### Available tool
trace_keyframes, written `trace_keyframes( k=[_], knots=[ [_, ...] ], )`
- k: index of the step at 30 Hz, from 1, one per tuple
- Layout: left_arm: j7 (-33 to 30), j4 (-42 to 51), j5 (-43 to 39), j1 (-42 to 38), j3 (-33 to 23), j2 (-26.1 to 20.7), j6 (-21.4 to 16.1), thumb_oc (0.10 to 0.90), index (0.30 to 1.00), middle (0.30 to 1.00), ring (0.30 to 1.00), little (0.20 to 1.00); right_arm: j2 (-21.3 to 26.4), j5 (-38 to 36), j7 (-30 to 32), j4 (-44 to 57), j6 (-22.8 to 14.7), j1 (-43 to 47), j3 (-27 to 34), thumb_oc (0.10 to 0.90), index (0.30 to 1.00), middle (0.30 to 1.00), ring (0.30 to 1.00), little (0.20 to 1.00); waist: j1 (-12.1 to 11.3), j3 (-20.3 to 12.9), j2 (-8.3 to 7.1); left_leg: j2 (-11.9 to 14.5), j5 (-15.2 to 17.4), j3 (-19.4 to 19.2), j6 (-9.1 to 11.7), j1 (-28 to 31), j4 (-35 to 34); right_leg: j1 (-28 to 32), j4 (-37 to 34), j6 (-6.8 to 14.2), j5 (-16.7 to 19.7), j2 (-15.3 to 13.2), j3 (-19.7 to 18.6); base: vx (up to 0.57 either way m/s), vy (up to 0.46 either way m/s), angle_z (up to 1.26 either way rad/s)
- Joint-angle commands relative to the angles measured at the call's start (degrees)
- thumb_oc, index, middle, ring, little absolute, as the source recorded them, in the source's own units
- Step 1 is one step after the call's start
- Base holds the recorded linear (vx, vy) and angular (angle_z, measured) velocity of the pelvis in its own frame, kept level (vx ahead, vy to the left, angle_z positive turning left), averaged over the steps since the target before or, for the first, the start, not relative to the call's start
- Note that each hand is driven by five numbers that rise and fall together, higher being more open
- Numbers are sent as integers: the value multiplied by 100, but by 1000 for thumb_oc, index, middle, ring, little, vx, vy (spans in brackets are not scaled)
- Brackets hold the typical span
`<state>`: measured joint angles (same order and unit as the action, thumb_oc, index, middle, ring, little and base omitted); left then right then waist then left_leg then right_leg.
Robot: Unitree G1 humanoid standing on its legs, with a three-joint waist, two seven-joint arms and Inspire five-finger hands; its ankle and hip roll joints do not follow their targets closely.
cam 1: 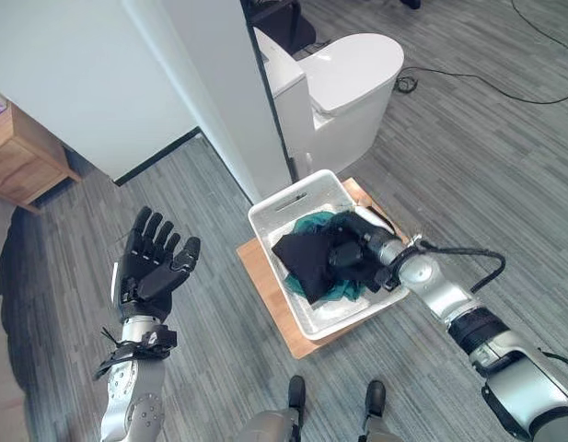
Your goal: Pick up bed clothes into laundry basket.
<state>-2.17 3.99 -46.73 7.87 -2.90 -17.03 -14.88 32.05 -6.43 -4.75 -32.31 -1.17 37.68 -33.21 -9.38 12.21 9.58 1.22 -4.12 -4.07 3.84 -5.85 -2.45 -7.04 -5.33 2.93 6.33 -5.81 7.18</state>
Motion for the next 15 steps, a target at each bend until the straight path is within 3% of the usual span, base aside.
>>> trace_keyframes(
  k=[1,6,9,15],
  knots=[
    [55,742,192,-361,-63,-442,-508,800,900,900,900,900,-499,129,103,196,-374,831,18,800,900,900,900,900,-39,-308,-511,90,-77,-24,276,-104,-255,995,33,456,-1004,-460,-222,0,0,0],
    [14,670,160,-523,-74,-505,-554,800,900,900,900,900,-305,82,92,655,-398,1380,-116,800,900,900,900,900,9,-313,-583,92,-60,-36,269,-145,-255,939,33,449,-1001,-453,-305,0,-5,6],
    [-7,598,123,-552,-100,-504,-558,800,900,900,900,900,11,209,108,1487,-465,1950,-111,800,900,900,900,900,36,-338,-662,126,-33,-108,271,-102,-255,941,33,446,-999,-439,-353,13,8,-5],
    [-93,493,14,-789,-135,-517,-575,800,900,900,900,900,-131,-78,371,2696,-634,2510,242,800,900,900,900,900,159,-383,-764,154,23,-194,265,20,-255,972,33,432,-1003,-432,-464,-3,12,-18]
  ],
)
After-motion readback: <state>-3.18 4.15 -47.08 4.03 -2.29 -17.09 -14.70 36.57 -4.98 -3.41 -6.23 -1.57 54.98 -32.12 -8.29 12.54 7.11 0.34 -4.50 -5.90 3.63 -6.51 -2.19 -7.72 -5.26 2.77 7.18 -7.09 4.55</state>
